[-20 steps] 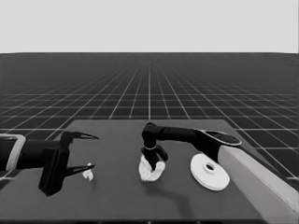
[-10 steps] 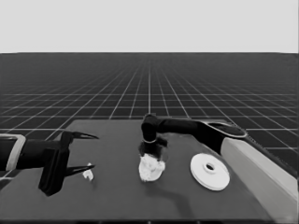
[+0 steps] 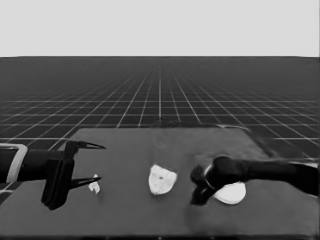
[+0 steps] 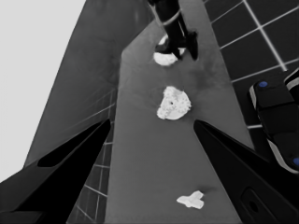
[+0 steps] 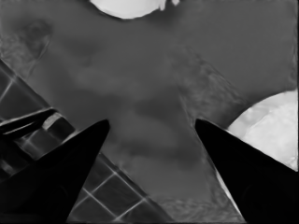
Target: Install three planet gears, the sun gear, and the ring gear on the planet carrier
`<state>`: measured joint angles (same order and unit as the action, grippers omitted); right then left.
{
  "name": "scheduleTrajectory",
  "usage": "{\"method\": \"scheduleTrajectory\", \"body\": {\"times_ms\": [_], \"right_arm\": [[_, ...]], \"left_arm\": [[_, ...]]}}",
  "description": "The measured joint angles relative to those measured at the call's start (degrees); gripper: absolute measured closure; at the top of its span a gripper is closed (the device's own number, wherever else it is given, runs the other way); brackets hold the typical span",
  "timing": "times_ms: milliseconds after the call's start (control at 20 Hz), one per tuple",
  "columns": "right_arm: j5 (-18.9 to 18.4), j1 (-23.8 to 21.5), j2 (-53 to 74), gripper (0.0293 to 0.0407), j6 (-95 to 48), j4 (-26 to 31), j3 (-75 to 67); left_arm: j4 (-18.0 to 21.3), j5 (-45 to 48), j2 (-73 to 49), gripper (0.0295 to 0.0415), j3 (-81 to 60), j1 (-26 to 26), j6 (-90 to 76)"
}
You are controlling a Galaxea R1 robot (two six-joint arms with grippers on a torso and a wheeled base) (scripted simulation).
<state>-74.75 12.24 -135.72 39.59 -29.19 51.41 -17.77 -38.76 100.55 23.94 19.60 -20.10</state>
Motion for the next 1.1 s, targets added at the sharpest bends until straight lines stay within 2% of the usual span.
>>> {"method": "scheduleTrajectory", "body": {"times_ms": [50, 150, 400, 450, 500, 600, 700, 900, 1000, 1100], "right_arm": [[2.87, 3.66, 15.12, 0.0311, -8.85, -4.43, -11.91], [5.63, 6.71, 28.41, 0.0315, -17.11, -8.57, -23.29], [7.03, 8.01, 34.5, 0.0315, -21.18, -10.62, -28.85], [0.44, -8.64, 27.47, 0.0304, -3.27, 10.89, -16.16], [-3.8, -14.24, 21.05, 0.0307, 4.86, 17.85, -2.69], [-8.38, -15.82, 13.4, 0.0313, 10.73, 21.67, 13.25], [-10.04, -15.96, 10.16, 0.0315, 12.17, 22.73, 19.96], [-10.83, -15.94, 8.42, 0.0315, 12.67, 23.17, 23.49], [-5.75, -7.89, 6.77, 0.0315, 11.88, 16.93, 26.79], [-3.87, -5.11, 5.69, 0.0315, 11.32, 15.05, 28.93]], "left_arm": [[0.0, 0.0, 0.0, 0.0326, 0.0, 0.0, 0.0], [0.0, 0.0, 0.0, 0.0326, 0.0, 0.0, 0.0], [0.0, 0.0, 0.0, 0.0326, 0.0, 0.0, 0.0], [0.0, 0.0, 0.0, 0.0326, 0.0, 0.0, 0.0], [0.0, 0.0, 0.0, 0.0326, 0.0, 0.0, 0.0], [0.0, 0.0, 0.0, 0.0326, 0.0, 0.0, 0.0], [0.0, 0.0, 0.0, 0.0326, 0.0, 0.0, 0.0], [0.0, 0.0, 0.0, 0.0326, 0.0, 0.0, 0.0], [0.0, 0.0, 0.0, 0.0326, 0.0, 0.0, 0.0], [0.0, 0.0, 0.0, 0.0326, 0.0, 0.0, 0.0]]}}
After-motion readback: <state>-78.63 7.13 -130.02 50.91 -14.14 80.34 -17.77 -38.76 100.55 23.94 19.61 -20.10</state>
